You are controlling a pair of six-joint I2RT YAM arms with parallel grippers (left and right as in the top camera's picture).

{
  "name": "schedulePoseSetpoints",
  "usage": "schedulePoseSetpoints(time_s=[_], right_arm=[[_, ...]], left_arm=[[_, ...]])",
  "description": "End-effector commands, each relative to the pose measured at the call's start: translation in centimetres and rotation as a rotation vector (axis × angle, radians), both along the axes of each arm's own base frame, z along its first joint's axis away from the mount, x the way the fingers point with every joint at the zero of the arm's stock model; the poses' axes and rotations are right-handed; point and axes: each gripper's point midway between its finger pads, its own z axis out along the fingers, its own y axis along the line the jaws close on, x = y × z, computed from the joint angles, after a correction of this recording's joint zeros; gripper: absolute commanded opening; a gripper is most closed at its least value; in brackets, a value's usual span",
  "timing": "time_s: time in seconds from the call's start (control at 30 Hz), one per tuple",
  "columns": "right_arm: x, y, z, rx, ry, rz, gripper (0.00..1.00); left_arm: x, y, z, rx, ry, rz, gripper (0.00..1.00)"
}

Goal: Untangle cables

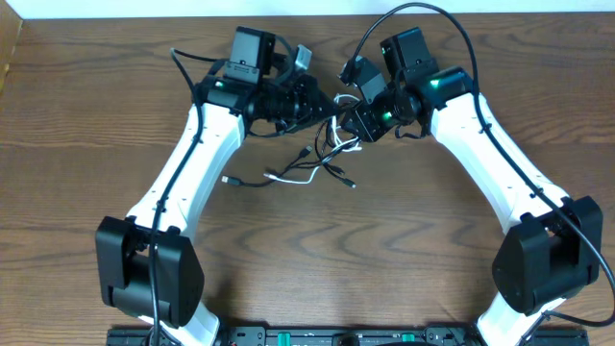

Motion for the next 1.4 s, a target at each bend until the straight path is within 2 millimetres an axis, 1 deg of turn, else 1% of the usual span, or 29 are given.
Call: schedulePoseSetpoints(time_s=[0.0, 0.07, 0.17, 0.27, 0.3, 0.33, 0.37, 0.43, 0.5, 0.53, 0.57, 0.63, 0.67, 0.7, 0.83, 0.93, 1.0, 1.03, 1.07, 1.13, 1.17, 1.2, 1.27, 1.3, 1.33, 1.37], right_arm=[[-1.8, 1.1, -0.9, 0.061, 0.073, 0.062, 0.38], [-2.2, 1.4, -0.7, 0.089, 0.097, 0.062, 0.43], [-3.4, 2.4, -0.6, 0.151, 0.153, 0.095, 0.41], [-4.4, 3.0, -2.8, 0.142, 0.235, 0.079, 0.29], [-4.7, 3.1, -3.5, 0.135, 0.252, 0.081, 0.22], [-4.9, 3.0, -4.0, 0.13, 0.265, 0.08, 0.09], [-4.9, 3.0, -4.4, 0.127, 0.274, 0.079, 0.01], [-4.5, 2.6, -4.4, 0.13, 0.271, 0.066, 0.01], [-3.6, 1.8, -3.5, 0.146, 0.263, 0.019, 0.01], [-2.6, 0.7, -2.2, 0.167, 0.254, -0.039, 0.01], [-2.1, -0.2, -1.3, 0.182, 0.25, -0.081, 0.01], [-1.5, -1.6, 0.6, 0.227, 0.239, -0.133, 0.01], [-1.6, -2.2, 2.2, 0.274, 0.234, -0.135, 0.01], [-1.8, -2.5, 3.4, 0.31, 0.232, -0.131, 0.01], [-3.4, -4.0, 9.4, 0.465, 0.186, -0.1, 0.01], [-4.8, -4.7, 13.4, 0.557, 0.129, -0.059, 0.01], [-5.9, -5.1, 15.5, 0.601, 0.099, -0.036, 0.01], [-6.0, -5.3, 15.6, 0.595, 0.096, -0.043, 0.01], [-6.1, -5.5, 15.3, 0.573, 0.1, -0.063, 0.01], [-6.0, -5.9, 14.2, 0.519, 0.119, -0.106, 0.01], [-5.9, -6.1, 13.2, 0.481, 0.137, -0.133, 0.04], [-5.9, -6.2, 12.4, 0.45, 0.149, -0.151, 0.12], [-5.6, -6.4, 10.4, 0.39, 0.196, -0.209, 0.33], [-5.4, -6.3, 9.6, 0.37, 0.21, -0.219, 0.36], [-5.2, -6.2, 8.8, 0.349, 0.216, -0.221, 0.38], [-4.9, -6.0, 8.2, 0.332, 0.218, -0.213, 0.37]], left_arm=[[0.3, 0.4, 0.8, -0.041, 0.008, 0.001, 0.07], [0.3, 0.3, 0.8, -0.041, 0.007, -0.001, 0.07], [0.0, 0.0, 0.9, -0.048, 0.01, -0.013, 0.07], [-0.2, -0.2, 1.1, -0.059, 0.013, -0.022, 0.07], [-0.2, -0.2, 1.1, -0.062, 0.014, -0.024, 0.07], [-0.2, -0.2, 1.1, -0.065, 0.015, -0.026, 0.07], [-0.2, -0.2, 1.1, -0.065, 0.015, -0.026, 0.08], [-0.2, -0.2, 1.1, -0.06, 0.007, -0.029, 0.07], [0.1, 0.1, 0.7, -0.034, -0.002, -0.012, 0.08], [0.6, 0.6, 0.2, 0.005, -0.021, 0.008, 0.07], [0.8, 0.9, -0.1, 0.032, -0.032, 0.02, 0.08], [1.4, 2.0, -1.2, 0.119, -0.06, 0.05, 0.07], [1.6, 2.6, -1.7, 0.162, -0.064, 0.065, 0.07], [1.6, 3.1, -2.2, 0.199, -0.065, 0.077, 0.08], [1.6, 4.7, -3.9, 0.315, -0.055, 0.102, 0.07], [1.5, 4.8, -4.4, 0.323, -0.05, 0.094, 0.07], [1.6, 4.8, -4.5, 0.325, -0.049, 0.091, 0.08], [1.5, 4.8, -4.5, 0.324, -0.049, 0.091, 0.07], [1.5, 4.7, -4.5, 0.318, -0.048, 0.088, 0.07], [1.4, 4.1, -4.1, 0.285, -0.05, 0.071, 0.07], [1.3, 3.7, -3.8, 0.258, -0.054, 0.058, 0.08], [1.3, 3.3, -3.4, 0.23, -0.06, 0.044, 0.07], [1.1, 1.9, -2.2, 0.14, -0.091, -0.015, 0.08], [1.0, 1.3, -1.5, 0.098, -0.115, -0.05, 0.07], [0.5, 0.2, -0.2, 0.021, -0.155, -0.116, 0.07], [0.2, -0.4, 0.6, -0.028, -0.177, -0.153, 0.07]])
